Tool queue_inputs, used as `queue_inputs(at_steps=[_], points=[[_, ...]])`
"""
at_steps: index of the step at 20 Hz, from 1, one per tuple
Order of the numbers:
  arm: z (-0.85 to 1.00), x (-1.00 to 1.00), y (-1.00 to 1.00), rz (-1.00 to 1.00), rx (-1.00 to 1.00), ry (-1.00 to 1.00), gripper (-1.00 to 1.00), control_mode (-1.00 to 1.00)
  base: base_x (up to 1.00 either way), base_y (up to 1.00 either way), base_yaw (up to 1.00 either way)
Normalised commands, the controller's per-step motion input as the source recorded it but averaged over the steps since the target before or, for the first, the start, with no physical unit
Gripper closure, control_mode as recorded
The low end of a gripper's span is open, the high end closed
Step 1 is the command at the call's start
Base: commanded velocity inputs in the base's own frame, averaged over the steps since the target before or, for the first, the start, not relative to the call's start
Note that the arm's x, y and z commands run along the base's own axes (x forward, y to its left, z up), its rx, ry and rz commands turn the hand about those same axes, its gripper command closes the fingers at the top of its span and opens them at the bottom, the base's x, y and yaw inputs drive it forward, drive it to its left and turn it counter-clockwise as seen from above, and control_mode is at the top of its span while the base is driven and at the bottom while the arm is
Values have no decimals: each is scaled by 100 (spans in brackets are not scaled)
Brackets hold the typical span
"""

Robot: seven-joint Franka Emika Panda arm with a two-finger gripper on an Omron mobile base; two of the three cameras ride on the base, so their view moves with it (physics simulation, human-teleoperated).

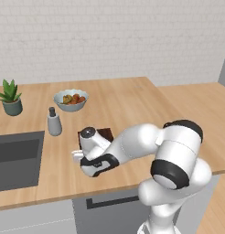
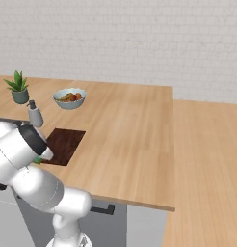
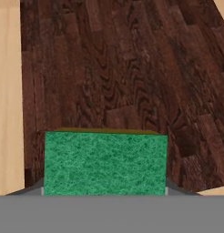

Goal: Pick up the sponge from the counter and clean the cutting board by briefly scrubbing or pressing down on the cutting board. Once finished, release the sponge.

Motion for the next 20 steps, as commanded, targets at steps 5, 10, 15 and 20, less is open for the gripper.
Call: queue_inputs(at_steps=[5,10,15,20], points=[[0,20,0,0,-5,0,100,-100,0,0,0],[0,22,0,0,-2,0,100,-100,0,0,0],[0,31,0,0,0,0,100,-100,0,0,0],[0,37,0,0,0,0,100,-100,0,0,0]])
